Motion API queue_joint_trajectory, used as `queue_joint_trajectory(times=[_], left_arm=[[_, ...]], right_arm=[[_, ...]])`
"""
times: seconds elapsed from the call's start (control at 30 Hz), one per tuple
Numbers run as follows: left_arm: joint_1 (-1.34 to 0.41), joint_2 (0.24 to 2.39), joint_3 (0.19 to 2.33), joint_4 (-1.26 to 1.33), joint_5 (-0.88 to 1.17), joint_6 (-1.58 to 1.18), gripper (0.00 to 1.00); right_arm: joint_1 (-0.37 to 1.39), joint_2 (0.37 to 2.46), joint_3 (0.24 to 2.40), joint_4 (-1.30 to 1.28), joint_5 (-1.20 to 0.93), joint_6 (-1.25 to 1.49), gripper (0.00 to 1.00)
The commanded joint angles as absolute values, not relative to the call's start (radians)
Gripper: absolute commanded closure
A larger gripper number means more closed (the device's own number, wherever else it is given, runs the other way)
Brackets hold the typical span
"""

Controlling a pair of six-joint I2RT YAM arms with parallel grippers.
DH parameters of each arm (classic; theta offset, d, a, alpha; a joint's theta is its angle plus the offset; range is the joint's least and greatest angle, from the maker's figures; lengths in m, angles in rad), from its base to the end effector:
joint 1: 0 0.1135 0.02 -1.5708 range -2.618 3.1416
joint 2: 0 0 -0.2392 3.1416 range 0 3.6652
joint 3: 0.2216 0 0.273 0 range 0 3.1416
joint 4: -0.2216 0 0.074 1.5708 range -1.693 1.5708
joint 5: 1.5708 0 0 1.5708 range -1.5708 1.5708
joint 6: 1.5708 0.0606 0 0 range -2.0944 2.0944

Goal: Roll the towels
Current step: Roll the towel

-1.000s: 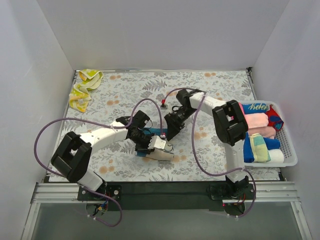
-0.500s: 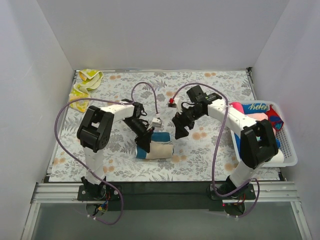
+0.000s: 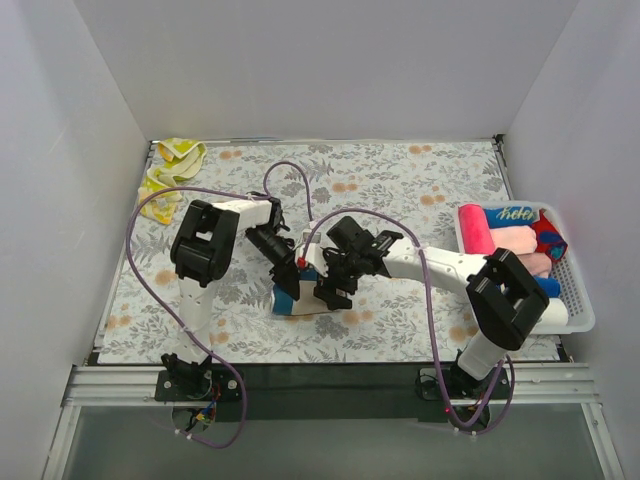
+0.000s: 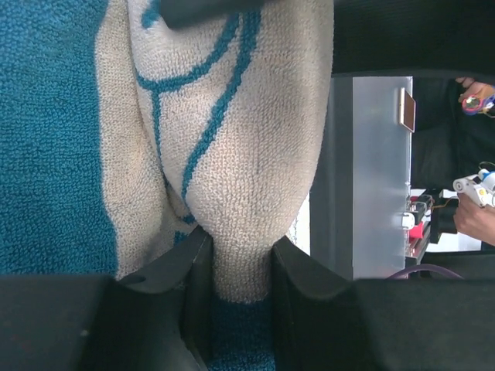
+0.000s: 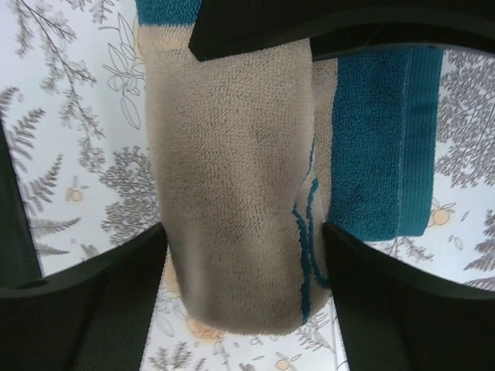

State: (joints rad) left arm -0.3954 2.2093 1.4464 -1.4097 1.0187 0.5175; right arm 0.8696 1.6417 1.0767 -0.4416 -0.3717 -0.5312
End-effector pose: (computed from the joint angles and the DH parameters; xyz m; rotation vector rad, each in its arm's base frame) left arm 0.2908 -0.1773 0.0777 -0.6543 -2.2346 1.3224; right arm 0.2179 0.2921 0.1499 -1.7729 1.8847 0.6049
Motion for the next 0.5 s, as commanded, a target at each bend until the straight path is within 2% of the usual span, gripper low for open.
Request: queue_joint_trajectory(times=[0.0,0.03,0.07,0.17,0.37,0.43,0.47], left_arm=[[-0.380,2.232,1.454,-1.304,0.910,0.554,0.76],[-0.377,2.227,1.453,-1.293,0.916,0.549,0.71],[-0.371,2.209,1.451,-1.283,0.917,0.543,0.69],[-0.357,2.145,1.454,-1.232,0.934,0.511,0.58],[-0.304,1.961,1.459,-1.135,0.945,0.433,0.45],[-0.279,1.846,1.428,-1.045,0.934,0.394,0.34],[-0.255,1.803,1.410,-1.016,0.928,0.364,0.33]], right_arm=[[0.894,1.647,1.048,-0.305,-0.314,-0.572,0.37],[0.894,1.657,1.046,-0.304,-0.325,-0.575,0.47],[0.896,1.673,1.043,-0.304,-0.342,-0.578,0.67],[0.894,1.700,1.042,-0.320,-0.388,-0.575,0.98],[0.888,1.750,1.106,-0.484,-0.523,-0.562,0.99],[0.877,1.770,1.135,-0.546,-0.589,-0.534,0.99],[0.871,1.776,1.140,-0.558,-0.638,-0.522,0.99]])
